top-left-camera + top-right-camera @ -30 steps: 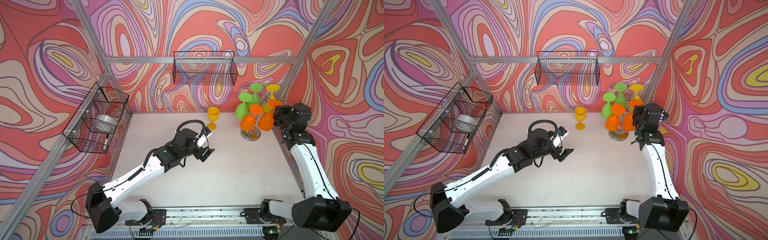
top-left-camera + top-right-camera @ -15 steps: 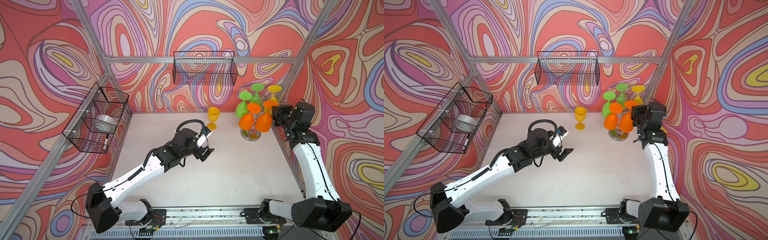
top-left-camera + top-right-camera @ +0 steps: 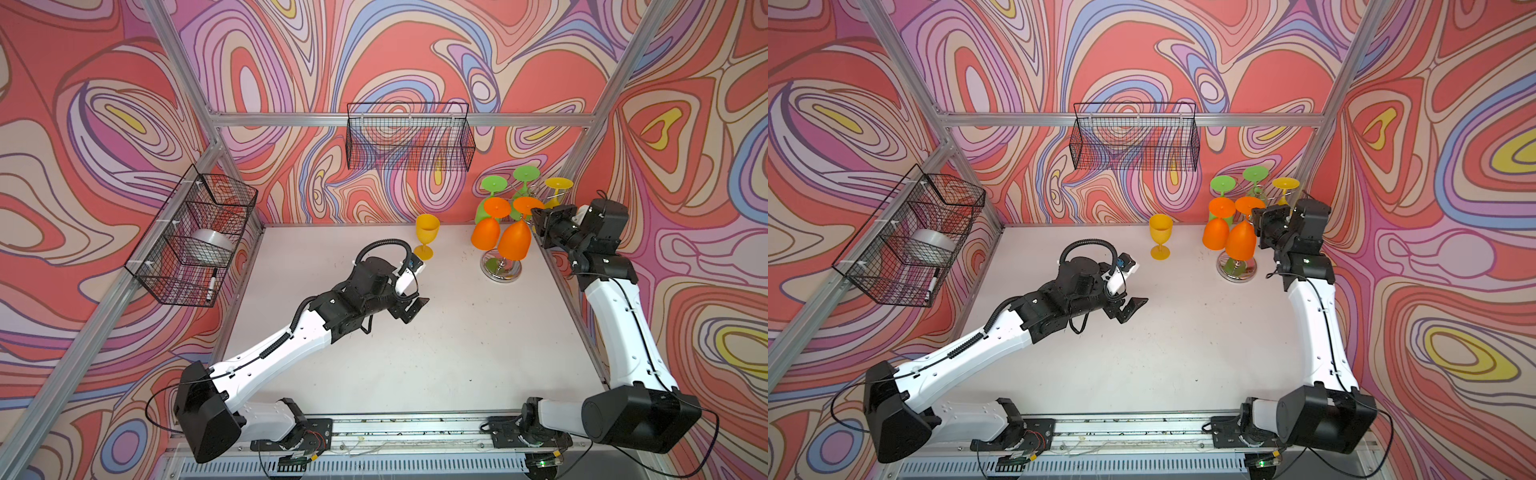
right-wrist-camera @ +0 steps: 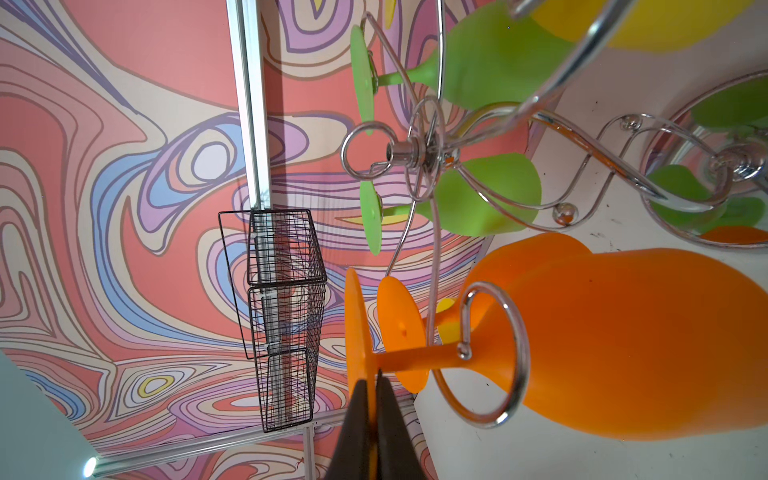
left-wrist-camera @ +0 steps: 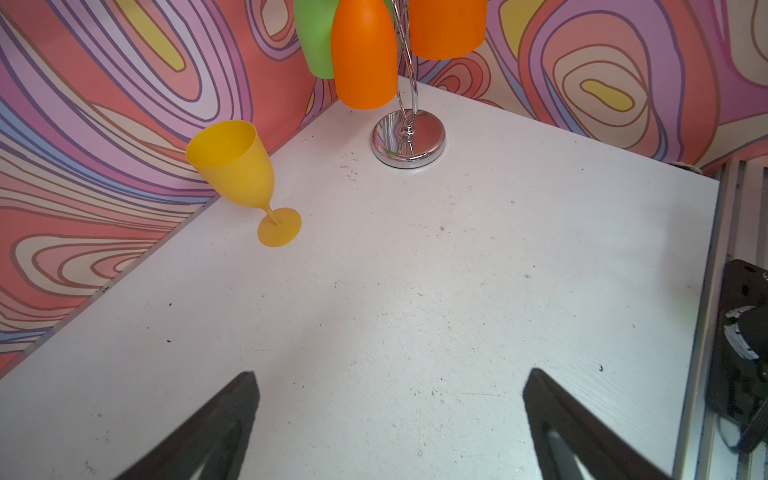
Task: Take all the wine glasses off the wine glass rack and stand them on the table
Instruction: 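Carry the orange glass away from the rack toward the left gripper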
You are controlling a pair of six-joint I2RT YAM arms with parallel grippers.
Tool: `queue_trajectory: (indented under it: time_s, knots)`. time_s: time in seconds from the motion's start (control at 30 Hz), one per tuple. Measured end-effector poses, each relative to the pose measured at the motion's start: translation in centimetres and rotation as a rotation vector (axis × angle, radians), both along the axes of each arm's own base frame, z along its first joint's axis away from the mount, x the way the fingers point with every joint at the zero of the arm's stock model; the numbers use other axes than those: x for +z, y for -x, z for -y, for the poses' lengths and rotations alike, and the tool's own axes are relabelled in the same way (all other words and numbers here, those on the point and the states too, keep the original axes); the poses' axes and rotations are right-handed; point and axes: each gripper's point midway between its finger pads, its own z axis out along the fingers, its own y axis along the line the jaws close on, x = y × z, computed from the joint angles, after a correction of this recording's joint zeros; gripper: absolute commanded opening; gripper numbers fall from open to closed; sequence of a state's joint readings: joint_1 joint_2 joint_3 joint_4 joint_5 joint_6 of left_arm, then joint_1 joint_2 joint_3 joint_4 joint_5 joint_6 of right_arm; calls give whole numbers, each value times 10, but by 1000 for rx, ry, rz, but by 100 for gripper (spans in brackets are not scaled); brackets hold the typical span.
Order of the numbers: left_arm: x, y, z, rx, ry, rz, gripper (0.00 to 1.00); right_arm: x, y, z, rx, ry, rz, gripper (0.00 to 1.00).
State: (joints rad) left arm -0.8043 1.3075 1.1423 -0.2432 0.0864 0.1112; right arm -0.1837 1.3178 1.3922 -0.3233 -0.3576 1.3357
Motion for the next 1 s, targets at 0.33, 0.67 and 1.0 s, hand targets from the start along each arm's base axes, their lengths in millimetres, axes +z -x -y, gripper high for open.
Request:
queue_trajectory:
  time_s: [0.33, 0.67, 1.0]
  knots:
    - [-1, 0, 0, -2, -1, -1, 100, -9, -13, 4, -10, 2, 11, 0]
    - [-1, 0, 0, -2, -1, -1, 100, -7, -21, 13, -64, -11, 39, 0]
    - [-1, 0, 0, -2, -1, -1, 100, -19, -17, 33, -184, 3, 19, 0]
